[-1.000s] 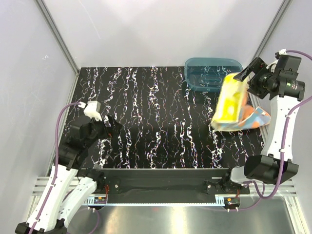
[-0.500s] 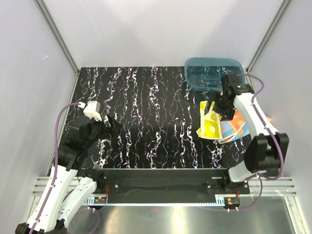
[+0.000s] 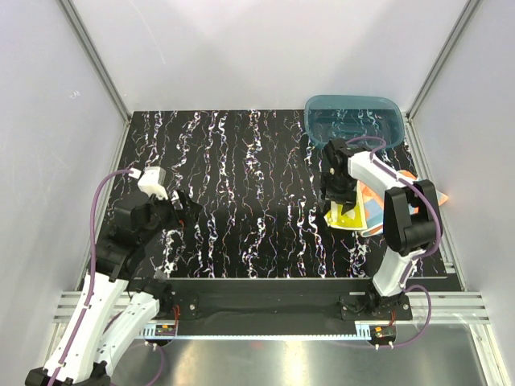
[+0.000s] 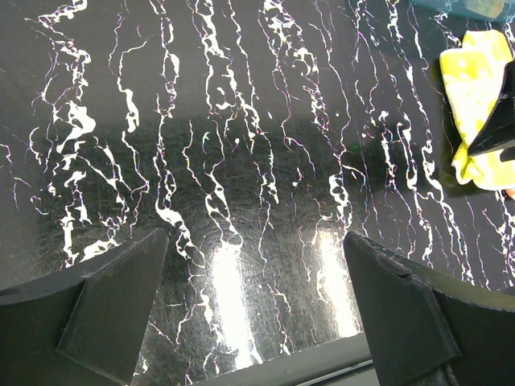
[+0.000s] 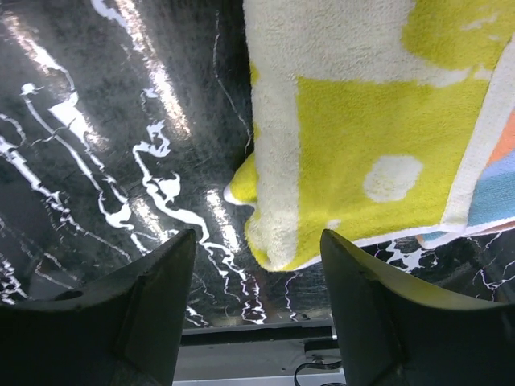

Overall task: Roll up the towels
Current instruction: Grab a towel with the right arm

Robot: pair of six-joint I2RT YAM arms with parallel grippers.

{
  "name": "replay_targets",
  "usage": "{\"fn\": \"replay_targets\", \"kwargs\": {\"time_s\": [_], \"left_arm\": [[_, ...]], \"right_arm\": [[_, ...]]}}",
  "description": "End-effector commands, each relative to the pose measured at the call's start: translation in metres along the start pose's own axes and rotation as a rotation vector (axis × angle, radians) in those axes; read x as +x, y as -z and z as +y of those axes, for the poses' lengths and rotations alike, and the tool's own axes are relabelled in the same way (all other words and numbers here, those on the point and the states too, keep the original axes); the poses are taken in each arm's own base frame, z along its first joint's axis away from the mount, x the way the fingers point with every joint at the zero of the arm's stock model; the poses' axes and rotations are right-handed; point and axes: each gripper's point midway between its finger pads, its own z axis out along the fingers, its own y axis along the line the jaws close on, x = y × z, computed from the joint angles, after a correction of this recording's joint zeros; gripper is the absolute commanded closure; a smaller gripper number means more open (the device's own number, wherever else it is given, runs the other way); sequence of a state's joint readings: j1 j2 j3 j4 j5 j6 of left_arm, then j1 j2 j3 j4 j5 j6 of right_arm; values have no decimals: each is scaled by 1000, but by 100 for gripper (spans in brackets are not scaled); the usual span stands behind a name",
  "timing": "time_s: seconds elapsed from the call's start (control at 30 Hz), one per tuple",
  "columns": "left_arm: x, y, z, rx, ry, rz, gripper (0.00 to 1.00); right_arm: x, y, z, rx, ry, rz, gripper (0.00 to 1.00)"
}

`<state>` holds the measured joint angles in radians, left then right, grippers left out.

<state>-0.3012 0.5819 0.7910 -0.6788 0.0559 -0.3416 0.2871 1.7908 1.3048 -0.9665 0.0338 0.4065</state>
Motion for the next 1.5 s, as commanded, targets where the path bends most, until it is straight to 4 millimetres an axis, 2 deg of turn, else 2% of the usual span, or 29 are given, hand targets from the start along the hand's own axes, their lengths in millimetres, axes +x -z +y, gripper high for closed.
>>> {"fn": "replay_targets", "kwargs": {"time_s": [0.0,0.13,0.2,0.3,0.37,0.4,0.5,0.63,0.73,0.77,0.83,0.87,1.0,1.13,1.23,1.3,1.37,1.47], "left_arm": [[-9,0,-5,25,-9,-42,1],[-10,0,-5,26,-7,-45,1],[-10,0,-5,26,-7,-45,1],[-10,0,-5,23,-7,-46,1],[-11,1,-5,23,-8,-52,1],[-10,1,-5,23,-7,-51,1],[-11,2,-5,24,-8,-55,1],[-11,3,-5,25,-8,-58,1],[-12,4,-5,23,-8,-64,1],[-13,4,-5,22,-8,-66,1],[-13,5,-4,17,-9,-71,1],[-13,6,-3,16,-10,-73,1],[-14,7,-4,19,-10,-78,1],[-13,5,-5,27,-11,-69,1],[-13,5,-5,24,-11,-68,1],[-13,5,-4,19,-11,-72,1],[-13,6,-3,16,-11,-73,1],[-13,6,-3,14,-11,-73,1]], "right_arm": [[-5,-6,-1,55,9,-30,30],[5,-12,-1,77,34,1,37],[11,-16,-2,89,47,25,45],[21,-21,-1,90,70,55,63],[28,-25,-2,90,78,76,72],[29,-25,-1,82,79,78,81],[32,-24,0,75,85,82,97],[28,-14,11,43,92,57,100],[20,3,20,32,101,19,100],[19,6,19,38,99,14,93],[16,10,13,77,99,2,67],[16,11,9,92,98,-6,40],[16,11,-5,156,88,-43,19],[14,-2,-9,181,92,-43,16],[14,-20,-8,199,98,-12,24],[13,-27,-7,197,108,-2,33],[14,-36,-6,204,115,16,53],[13,-38,-2,181,117,17,83]]}}
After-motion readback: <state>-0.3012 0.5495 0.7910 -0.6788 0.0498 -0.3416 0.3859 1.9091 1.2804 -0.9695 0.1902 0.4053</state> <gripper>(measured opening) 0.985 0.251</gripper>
